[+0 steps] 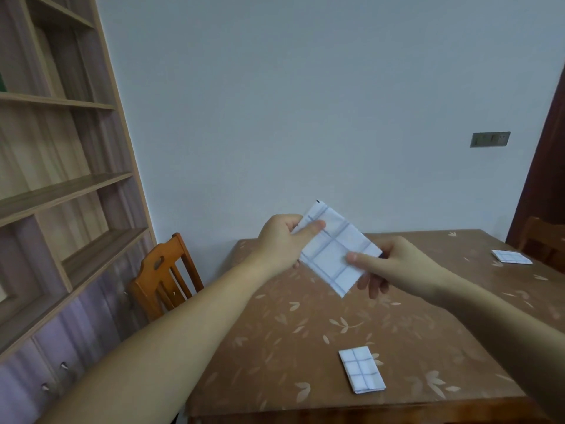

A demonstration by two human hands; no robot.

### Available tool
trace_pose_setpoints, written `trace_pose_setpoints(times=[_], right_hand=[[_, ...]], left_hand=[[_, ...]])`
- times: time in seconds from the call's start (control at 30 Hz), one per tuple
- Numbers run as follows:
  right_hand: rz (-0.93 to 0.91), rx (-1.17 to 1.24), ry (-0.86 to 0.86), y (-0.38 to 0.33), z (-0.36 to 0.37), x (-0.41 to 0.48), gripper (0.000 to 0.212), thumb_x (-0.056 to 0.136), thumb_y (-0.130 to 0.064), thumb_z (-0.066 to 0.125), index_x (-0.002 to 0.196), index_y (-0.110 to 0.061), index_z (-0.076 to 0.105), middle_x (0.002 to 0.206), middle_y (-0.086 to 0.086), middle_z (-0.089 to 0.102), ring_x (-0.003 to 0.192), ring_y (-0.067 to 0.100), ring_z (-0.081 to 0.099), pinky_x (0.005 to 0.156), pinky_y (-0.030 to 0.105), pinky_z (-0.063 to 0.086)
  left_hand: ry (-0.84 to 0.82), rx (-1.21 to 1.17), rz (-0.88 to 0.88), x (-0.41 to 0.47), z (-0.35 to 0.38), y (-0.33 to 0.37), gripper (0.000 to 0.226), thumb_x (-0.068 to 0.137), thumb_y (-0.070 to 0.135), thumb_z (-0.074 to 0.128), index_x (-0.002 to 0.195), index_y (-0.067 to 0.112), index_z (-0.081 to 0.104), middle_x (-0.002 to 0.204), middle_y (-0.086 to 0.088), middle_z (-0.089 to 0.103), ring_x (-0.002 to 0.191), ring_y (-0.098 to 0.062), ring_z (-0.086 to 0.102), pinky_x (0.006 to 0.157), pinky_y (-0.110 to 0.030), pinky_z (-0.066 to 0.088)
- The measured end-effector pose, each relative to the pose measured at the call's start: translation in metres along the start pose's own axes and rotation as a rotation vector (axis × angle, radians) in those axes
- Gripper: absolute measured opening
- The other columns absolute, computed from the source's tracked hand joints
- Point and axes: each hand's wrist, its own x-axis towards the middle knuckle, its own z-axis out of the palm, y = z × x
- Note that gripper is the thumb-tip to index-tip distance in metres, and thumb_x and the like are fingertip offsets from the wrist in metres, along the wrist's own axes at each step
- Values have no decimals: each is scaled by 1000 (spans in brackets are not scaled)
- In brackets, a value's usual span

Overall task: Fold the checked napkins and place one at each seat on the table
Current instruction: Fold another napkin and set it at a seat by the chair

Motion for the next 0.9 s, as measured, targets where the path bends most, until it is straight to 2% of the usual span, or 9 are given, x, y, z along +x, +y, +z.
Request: trace_pose_setpoints(times=[0.13,0.27,0.33,0.4,0.43,0.5,0.57,0.73,0.9], right_hand=[[55,129,132,14,-4,1,34,83,-38,71,68,-8,67,64,10,70,55,21,65,52,27,46],[202,387,-15,18,1,1,61,73,-64,57,108,-15,68,99,6,76,90,22,73,69,32,57],[161,456,-24,17,8,2,44,86,-48,59,112,-14,67,99,7,76,86,22,73,73,36,58],[114,438,27,15,11,3,26,94,-27,61,103,-4,69,80,10,73,65,20,68,73,41,58],[98,406,39,14,10,2,21,95,-22,60,93,-3,69,67,9,69,54,18,62,66,37,57],[71,325,69,12,6,0,27,97,-20,58,74,-6,65,49,6,58,40,13,48,48,23,45],[66,279,118,10,2,0,33,96,-21,59,66,-9,61,42,4,51,36,12,41,42,19,37],[68,336,135,19,1,1,24,93,-22,65,79,-4,69,48,6,56,40,13,48,43,20,41],[110,377,-25,42,14,-8,21,93,-21,65,87,-2,70,70,10,73,59,17,68,61,26,51]], left_hand=[[171,-67,-27,6,5,-8,42,93,31,63,62,3,58,51,-8,46,38,-20,44,38,-23,36],[151,-65,-23,3,21,-11,41,92,31,64,66,0,61,53,-7,49,41,-21,48,37,-24,39],[144,-68,-19,2,31,-10,41,92,31,65,70,-3,63,52,-6,50,42,-21,50,36,-25,41],[176,-62,-23,3,34,-9,43,91,33,65,69,-3,62,51,-5,50,42,-22,51,36,-28,43],[189,-52,-24,4,34,-9,45,91,35,65,68,-3,60,51,-6,50,41,-23,52,36,-30,45],[201,-33,-18,7,34,-10,49,91,38,64,69,-5,58,53,-13,49,40,-25,53,38,-36,47],[216,-9,-4,8,36,-11,51,92,41,63,71,-5,57,56,-23,51,39,-26,54,39,-41,48],[262,38,0,8,46,-16,55,90,47,59,68,-3,51,56,-23,46,42,-33,56,43,-46,50],[323,44,-131,-3,56,-29,57,91,47,58,77,-8,53,59,-25,47,36,-21,55,40,-42,47]])
